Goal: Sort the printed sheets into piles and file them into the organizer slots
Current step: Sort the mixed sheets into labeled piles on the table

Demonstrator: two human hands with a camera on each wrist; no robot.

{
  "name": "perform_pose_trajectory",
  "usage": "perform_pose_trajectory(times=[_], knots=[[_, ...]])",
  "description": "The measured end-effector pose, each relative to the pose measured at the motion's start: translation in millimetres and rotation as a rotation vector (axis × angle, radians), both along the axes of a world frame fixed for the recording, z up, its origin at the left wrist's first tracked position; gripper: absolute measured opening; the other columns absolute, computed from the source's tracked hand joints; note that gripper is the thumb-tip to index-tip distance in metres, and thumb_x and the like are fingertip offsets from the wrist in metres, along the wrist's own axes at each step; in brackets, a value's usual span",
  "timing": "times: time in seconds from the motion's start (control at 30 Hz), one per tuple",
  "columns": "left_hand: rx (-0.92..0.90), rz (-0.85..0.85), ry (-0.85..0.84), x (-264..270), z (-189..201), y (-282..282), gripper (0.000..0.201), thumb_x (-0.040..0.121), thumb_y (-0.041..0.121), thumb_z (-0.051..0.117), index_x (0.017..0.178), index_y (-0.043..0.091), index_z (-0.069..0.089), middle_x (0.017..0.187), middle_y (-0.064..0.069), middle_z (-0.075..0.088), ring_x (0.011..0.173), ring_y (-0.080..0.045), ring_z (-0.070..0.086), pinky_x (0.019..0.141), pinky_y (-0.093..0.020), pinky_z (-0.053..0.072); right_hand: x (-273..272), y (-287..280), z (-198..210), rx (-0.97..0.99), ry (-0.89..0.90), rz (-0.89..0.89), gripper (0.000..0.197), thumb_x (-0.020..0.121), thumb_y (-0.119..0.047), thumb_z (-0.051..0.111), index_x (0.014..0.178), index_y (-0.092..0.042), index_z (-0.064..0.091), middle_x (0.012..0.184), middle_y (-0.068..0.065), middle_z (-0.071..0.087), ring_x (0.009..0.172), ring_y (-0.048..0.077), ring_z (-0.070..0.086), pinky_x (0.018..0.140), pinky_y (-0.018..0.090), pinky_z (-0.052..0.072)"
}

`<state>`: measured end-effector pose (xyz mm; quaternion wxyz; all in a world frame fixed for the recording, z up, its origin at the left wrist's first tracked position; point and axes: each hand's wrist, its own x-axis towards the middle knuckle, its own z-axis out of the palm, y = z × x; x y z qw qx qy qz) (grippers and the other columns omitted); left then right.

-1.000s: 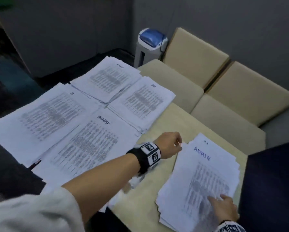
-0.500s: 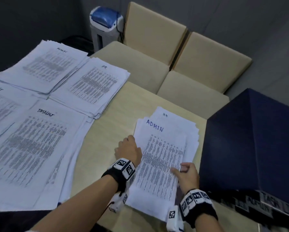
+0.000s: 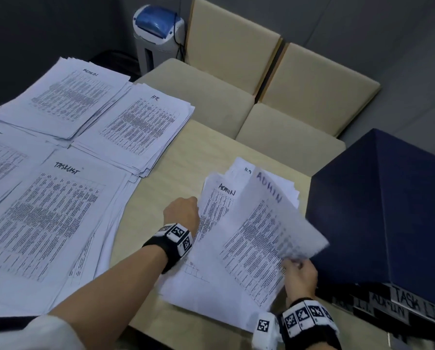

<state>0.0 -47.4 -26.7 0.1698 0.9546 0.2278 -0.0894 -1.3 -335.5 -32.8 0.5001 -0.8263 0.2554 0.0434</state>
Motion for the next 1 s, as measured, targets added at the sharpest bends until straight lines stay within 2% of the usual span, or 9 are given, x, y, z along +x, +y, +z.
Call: perform_pose_trajectory(times=[0.13, 0.23, 0.3, 0.37, 0.5, 0.73, 0.83, 0.9, 1.0], knots=[[-0.017, -0.091, -0.078, 3.0, 1.0, 0.1, 0.013, 0.094, 0.008, 0.044, 0.103, 0.006, 0.053, 0.085, -0.011, 0.062, 0.070, -0.029, 0.049, 0.059, -0.035, 0.037, 2.7, 7.0, 6.6, 0.173, 0.031, -0.058, 0.010, 0.081, 0.010, 0.065, 0.084, 0.001, 0.065, 0.081, 0.011, 0.067, 0.082, 0.028, 0.062, 0.076, 0.035, 0.047], [-0.302, -0.005, -0.181, 3.3, 0.0, 4.1, 0.014, 0.088, 0.010, 0.059, 0.100, 0.006, 0.062, 0.085, -0.009, 0.065, 0.076, -0.029, 0.058, 0.064, -0.029, 0.041, 8.5, 9.3, -2.0, 0.245, 0.123, -0.080, 0.014, 0.071, 0.006, 0.070, 0.083, -0.001, 0.071, 0.087, 0.018, 0.074, 0.089, 0.039, 0.069, 0.085, 0.048, 0.053], [-0.462, 0.051, -0.219, 0.4, -0.4, 4.4, 0.004, 0.082, 0.009, 0.067, 0.086, 0.010, 0.068, 0.069, -0.001, 0.060, 0.068, -0.021, 0.053, 0.058, -0.025, 0.037, 9.2, 11.8, -4.9, 0.300, 0.141, -0.094, 0.016, 0.072, 0.005, 0.071, 0.087, -0.001, 0.069, 0.093, 0.019, 0.073, 0.091, 0.038, 0.068, 0.090, 0.050, 0.052], [-0.708, 0.132, -0.256, -2.7, -1.6, 5.6, 0.016, 0.077, 0.001, 0.071, 0.069, 0.015, 0.067, 0.058, 0.003, 0.057, 0.059, -0.017, 0.051, 0.057, -0.021, 0.040, 7.2, 14.9, -2.9, 0.336, 0.112, -0.079, 0.017, 0.074, 0.005, 0.071, 0.089, -0.002, 0.069, 0.095, 0.017, 0.073, 0.092, 0.037, 0.069, 0.095, 0.052, 0.052], [-1.183, 0.217, -0.212, -12.0, 3.7, 7.1, 0.036, 0.068, -0.029, 0.054, 0.059, 0.004, 0.065, 0.060, -0.012, 0.064, 0.058, -0.021, 0.059, 0.061, -0.028, 0.052, 0.8, 17.1, 2.4, 0.422, 0.095, -0.037, 0.020, 0.079, 0.008, 0.068, 0.096, -0.001, 0.071, 0.094, 0.017, 0.075, 0.090, 0.038, 0.071, 0.089, 0.052, 0.055], [-1.359, 0.226, -0.081, -18.2, 6.9, 12.6, 0.035, 0.062, -0.024, 0.045, 0.088, -0.014, 0.066, 0.083, -0.021, 0.066, 0.069, -0.027, 0.059, 0.056, -0.024, 0.048, 6.1, 18.9, -2.0, 0.457, 0.098, 0.026, 0.024, 0.078, 0.014, 0.067, 0.094, -0.003, 0.065, 0.102, 0.023, 0.073, 0.093, 0.038, 0.070, 0.090, 0.052, 0.055], [-1.369, 0.239, -0.057, -18.3, 7.8, 12.0, 0.048, 0.061, -0.025, 0.037, 0.101, -0.017, 0.064, 0.087, -0.021, 0.066, 0.070, -0.027, 0.057, 0.051, -0.020, 0.045, 8.3, 21.2, 1.4, 0.436, 0.056, 0.029, 0.046, 0.076, 0.017, 0.068, 0.114, -0.008, 0.055, 0.108, 0.017, 0.068, 0.093, 0.029, 0.067, 0.083, 0.041, 0.054], [-1.367, 0.245, -0.050, -18.0, 11.2, 11.1, 0.049, 0.068, -0.031, 0.029, 0.098, -0.015, 0.065, 0.082, -0.017, 0.068, 0.063, -0.024, 0.060, 0.046, -0.019, 0.046, 10.4, 19.5, 0.4, 0.414, 0.072, 0.070, 0.063, 0.076, 0.015, 0.069, 0.126, -0.017, 0.050, 0.114, 0.009, 0.062, 0.100, 0.024, 0.063, 0.090, 0.038, 0.050], [-1.387, 0.261, -0.070, -16.1, 10.8, 11.6, 0.049, 0.071, -0.031, 0.031, 0.107, -0.018, 0.062, 0.095, -0.025, 0.067, 0.071, -0.027, 0.064, 0.051, -0.023, 0.052, 14.4, 16.5, -3.8, 0.326, 0.152, 0.166, 0.043, 0.078, 0.007, 0.070, 0.116, -0.013, 0.066, 0.110, 0.007, 0.072, 0.102, 0.026, 0.067, 0.100, 0.045, 0.050]])
